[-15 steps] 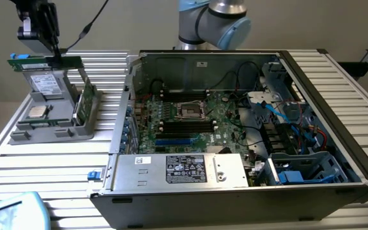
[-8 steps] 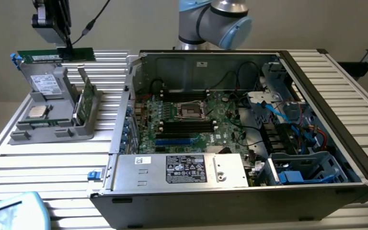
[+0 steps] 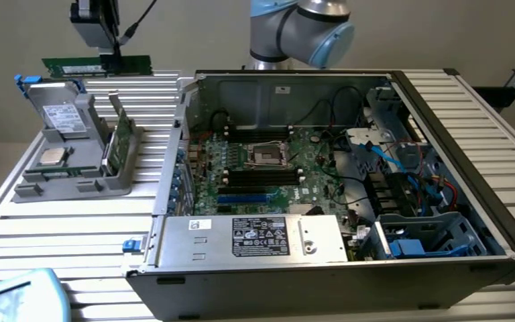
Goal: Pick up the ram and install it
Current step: 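Pick up the ram and move it above insertion slot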
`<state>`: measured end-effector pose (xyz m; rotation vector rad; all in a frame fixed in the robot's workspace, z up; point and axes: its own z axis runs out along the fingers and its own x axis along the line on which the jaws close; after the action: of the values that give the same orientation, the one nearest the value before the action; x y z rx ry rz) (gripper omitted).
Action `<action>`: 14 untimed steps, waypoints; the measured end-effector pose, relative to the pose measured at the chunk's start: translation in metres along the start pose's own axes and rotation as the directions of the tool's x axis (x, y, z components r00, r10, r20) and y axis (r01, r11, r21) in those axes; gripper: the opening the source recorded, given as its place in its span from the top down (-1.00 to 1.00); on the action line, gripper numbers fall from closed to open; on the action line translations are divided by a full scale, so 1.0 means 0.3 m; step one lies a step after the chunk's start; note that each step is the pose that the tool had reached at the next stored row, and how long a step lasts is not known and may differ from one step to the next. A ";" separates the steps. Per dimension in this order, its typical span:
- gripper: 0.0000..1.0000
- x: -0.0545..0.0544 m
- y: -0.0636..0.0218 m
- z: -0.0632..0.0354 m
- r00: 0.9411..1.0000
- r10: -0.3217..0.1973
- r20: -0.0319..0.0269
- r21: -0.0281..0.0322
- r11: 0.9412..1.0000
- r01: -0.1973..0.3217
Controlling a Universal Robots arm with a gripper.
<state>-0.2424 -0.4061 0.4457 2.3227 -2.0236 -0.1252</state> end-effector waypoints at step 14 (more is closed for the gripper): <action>0.73 0.027 -0.203 -0.082 0.999 -0.004 0.041 0.006 1.000 0.004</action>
<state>-0.1789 -0.4061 0.4639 2.3465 -2.0403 -0.1686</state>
